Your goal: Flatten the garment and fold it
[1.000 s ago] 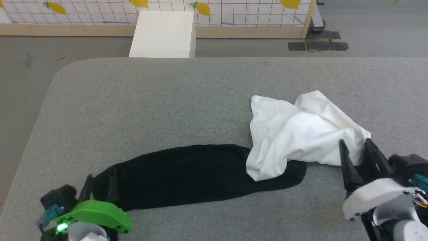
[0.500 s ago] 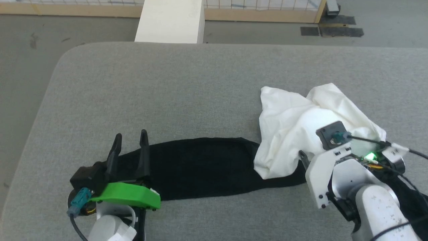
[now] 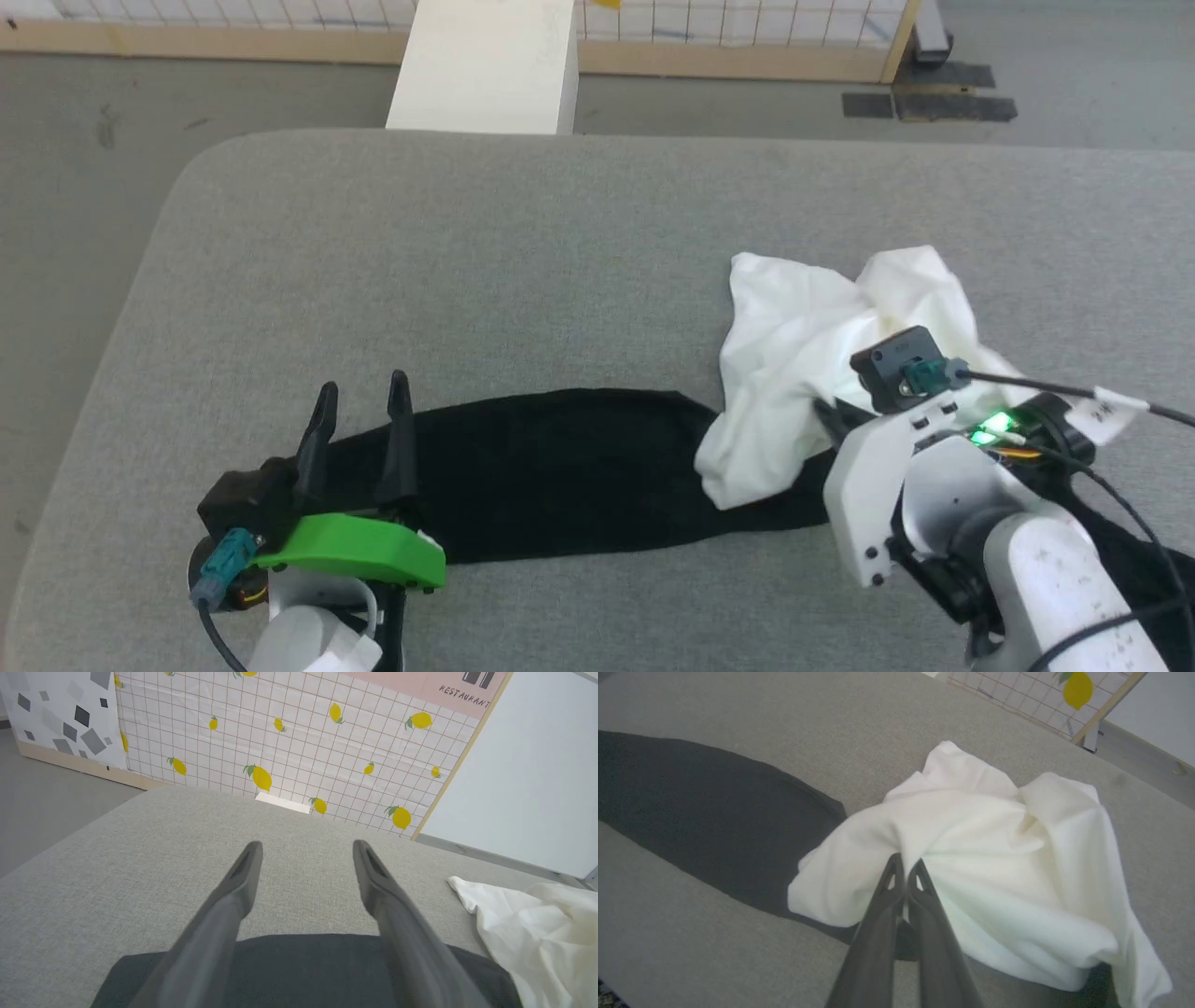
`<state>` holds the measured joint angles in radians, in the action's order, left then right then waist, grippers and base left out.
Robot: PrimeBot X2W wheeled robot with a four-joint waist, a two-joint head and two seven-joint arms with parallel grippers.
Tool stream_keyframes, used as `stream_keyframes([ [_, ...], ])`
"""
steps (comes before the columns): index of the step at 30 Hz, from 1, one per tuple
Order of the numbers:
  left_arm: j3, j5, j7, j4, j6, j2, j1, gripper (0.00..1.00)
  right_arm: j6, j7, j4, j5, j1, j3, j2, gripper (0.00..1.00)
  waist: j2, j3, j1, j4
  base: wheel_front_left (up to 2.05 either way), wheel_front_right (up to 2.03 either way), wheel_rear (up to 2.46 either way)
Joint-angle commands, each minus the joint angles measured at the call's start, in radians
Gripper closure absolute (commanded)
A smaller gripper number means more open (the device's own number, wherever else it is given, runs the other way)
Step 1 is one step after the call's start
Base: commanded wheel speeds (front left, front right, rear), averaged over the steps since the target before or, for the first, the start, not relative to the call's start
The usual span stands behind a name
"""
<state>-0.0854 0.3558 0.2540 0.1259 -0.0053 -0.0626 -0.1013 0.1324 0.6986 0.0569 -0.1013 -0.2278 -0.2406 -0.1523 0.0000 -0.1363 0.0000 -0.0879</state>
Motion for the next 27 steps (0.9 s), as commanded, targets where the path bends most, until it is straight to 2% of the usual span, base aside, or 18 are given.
stream_keyframes([
  [1,0.003,-0.008,0.008,0.003,-0.005,0.005,0.009,0.00,-0.002,-0.014,0.044,-0.022,0.015,-0.013,0.005,1.00,0.0000,0.023,0.0000,0.016,0.00,0.00,0.00],
  [7,0.009,-0.015,0.008,0.005,-0.008,0.006,0.024,0.00,-0.002,-0.023,0.249,-0.068,-0.001,-0.044,-0.010,1.00,0.0000,0.049,0.0000,0.043,0.00,0.00,0.00],
  [11,0.010,-0.018,0.008,-0.001,-0.011,0.007,0.020,0.00,-0.002,-0.007,0.262,-0.078,-0.069,0.000,-0.027,1.00,0.0000,0.037,0.0000,0.050,0.00,0.00,0.00],
  [15,-0.001,-0.020,0.008,-0.006,-0.021,0.007,-0.007,0.00,-0.002,0.002,0.125,-0.087,-0.179,0.104,-0.048,1.00,0.0000,-0.007,0.0000,0.034,0.00,0.00,0.00],
  [20,-0.025,-0.019,0.008,-0.008,-0.032,0.009,-0.056,0.00,-0.002,-0.009,-0.144,-0.061,-0.337,0.215,-0.097,1.00,0.0000,-0.092,0.0000,-0.017,0.00,0.00,0.00],
  [23,-0.032,-0.014,0.008,-0.013,-0.032,0.010,-0.086,0.00,-0.002,-0.040,-0.306,-0.009,-0.416,0.311,-0.111,1.00,0.0000,-0.147,0.0000,-0.054,0.00,0.00,0.00],
  [27,-0.039,-0.010,0.008,-0.017,-0.032,0.011,-0.113,0.00,-0.002,-0.096,-0.462,0.070,-0.493,0.460,-0.096,1.00,0.0000,-0.200,0.0000,-0.095,0.00,0.00,0.00],
])
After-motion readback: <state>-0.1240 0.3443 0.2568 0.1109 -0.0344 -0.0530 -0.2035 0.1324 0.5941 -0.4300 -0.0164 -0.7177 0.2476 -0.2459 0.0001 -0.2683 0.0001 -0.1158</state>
